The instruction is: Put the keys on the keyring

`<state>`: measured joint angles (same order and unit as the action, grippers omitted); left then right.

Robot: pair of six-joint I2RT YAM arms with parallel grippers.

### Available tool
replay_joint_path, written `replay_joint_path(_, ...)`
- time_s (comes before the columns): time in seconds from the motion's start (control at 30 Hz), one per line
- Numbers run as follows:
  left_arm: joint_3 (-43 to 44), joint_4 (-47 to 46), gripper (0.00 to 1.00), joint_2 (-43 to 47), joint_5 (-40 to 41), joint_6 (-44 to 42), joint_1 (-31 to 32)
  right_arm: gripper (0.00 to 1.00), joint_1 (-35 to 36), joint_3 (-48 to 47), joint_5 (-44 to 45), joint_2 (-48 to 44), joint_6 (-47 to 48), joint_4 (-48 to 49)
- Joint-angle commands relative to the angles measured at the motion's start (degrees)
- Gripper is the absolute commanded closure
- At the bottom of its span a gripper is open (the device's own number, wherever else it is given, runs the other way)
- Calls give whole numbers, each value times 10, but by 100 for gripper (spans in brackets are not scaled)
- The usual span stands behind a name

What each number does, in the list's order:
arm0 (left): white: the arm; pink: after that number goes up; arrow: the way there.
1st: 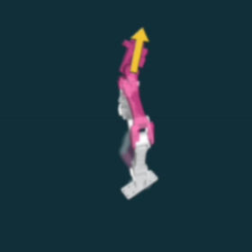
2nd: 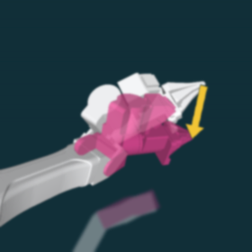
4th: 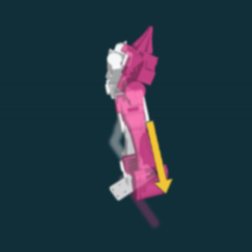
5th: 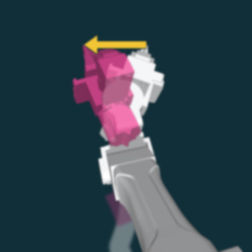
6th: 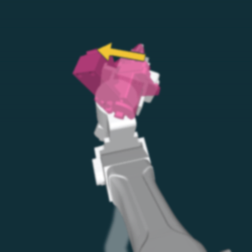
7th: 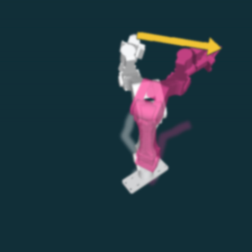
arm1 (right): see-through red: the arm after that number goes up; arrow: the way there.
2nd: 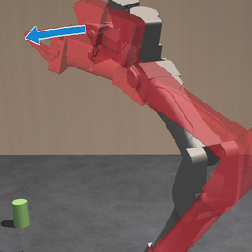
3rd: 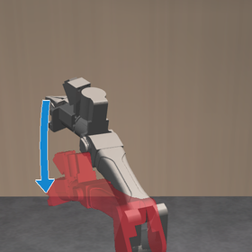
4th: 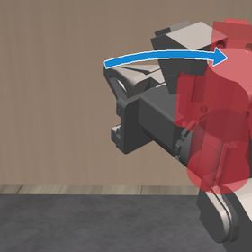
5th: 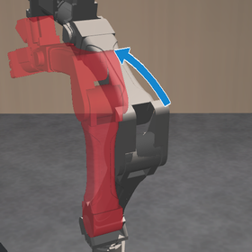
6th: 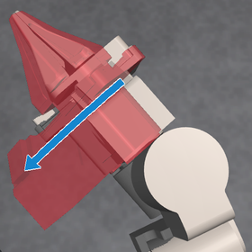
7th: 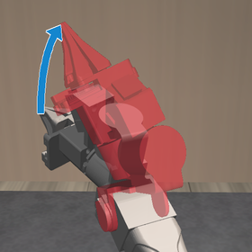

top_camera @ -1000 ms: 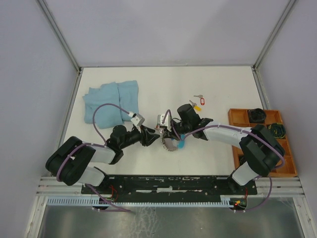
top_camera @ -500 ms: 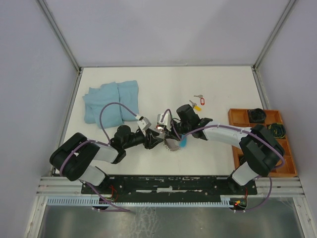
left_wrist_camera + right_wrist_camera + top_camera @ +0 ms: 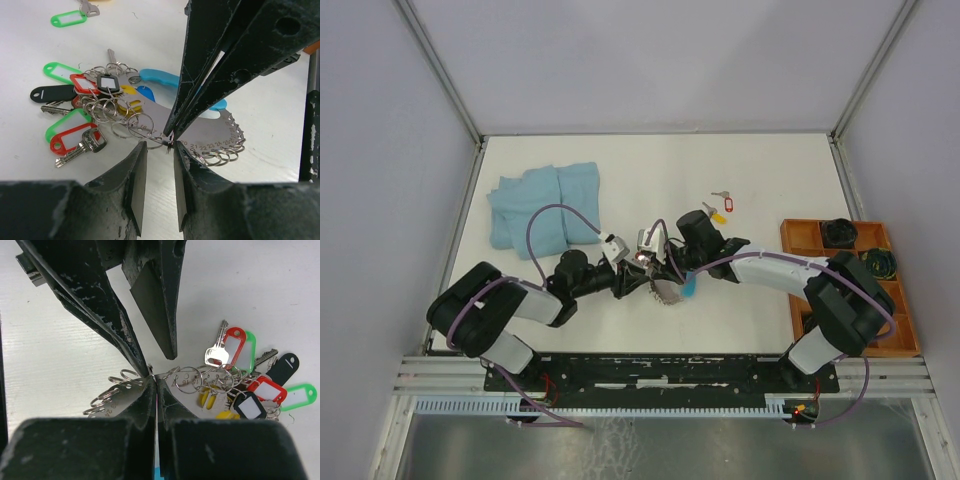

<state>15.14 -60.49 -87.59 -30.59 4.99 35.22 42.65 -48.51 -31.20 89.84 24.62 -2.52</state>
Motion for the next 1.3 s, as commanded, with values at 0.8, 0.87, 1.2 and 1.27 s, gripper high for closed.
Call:
replay_joint_path(0.8, -29, -366, 97, -132, -33, 69, 5, 63, -81, 56, -127, -51, -83, 145)
replay_joint_path(0.87, -32, -382, 97, -139, -33, 71, 5, 63, -84, 57, -133, -41, -69, 143)
replay_joint_path(1.2, -36, -386, 97, -136, -32, 64, 6, 62, -90, 50, -195, 0, -11, 124)
replay_joint_path(1.27, -36, -386, 97, -135, -35, 62, 6, 62, -90, 50, -201, 5, -5, 124)
